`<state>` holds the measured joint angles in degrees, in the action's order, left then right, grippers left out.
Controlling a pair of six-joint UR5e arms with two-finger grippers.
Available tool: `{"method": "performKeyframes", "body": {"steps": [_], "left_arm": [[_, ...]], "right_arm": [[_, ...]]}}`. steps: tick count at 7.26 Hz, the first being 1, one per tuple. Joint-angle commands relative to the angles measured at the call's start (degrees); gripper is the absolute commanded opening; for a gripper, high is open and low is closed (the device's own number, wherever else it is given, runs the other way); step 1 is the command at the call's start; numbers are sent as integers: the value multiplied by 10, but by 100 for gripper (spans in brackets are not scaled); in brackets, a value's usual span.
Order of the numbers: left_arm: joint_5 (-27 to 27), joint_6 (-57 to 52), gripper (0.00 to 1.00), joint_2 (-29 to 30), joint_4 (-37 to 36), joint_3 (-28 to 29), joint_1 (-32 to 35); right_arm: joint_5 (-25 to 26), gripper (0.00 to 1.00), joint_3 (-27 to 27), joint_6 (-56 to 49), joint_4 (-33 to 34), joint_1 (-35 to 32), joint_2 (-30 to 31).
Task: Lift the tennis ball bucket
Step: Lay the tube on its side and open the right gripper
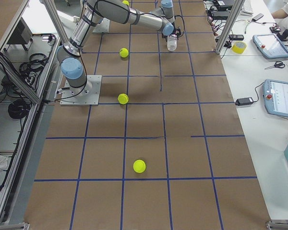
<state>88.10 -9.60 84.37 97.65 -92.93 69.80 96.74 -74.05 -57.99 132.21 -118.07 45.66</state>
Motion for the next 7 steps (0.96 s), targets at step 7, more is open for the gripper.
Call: {"method": "performKeyframes", "body": {"steps": [7], "left_arm": [[-100,-59,100,56,-113,-4,3]], "right_arm": [[48,100,-10,206,-199,119,287]]}}
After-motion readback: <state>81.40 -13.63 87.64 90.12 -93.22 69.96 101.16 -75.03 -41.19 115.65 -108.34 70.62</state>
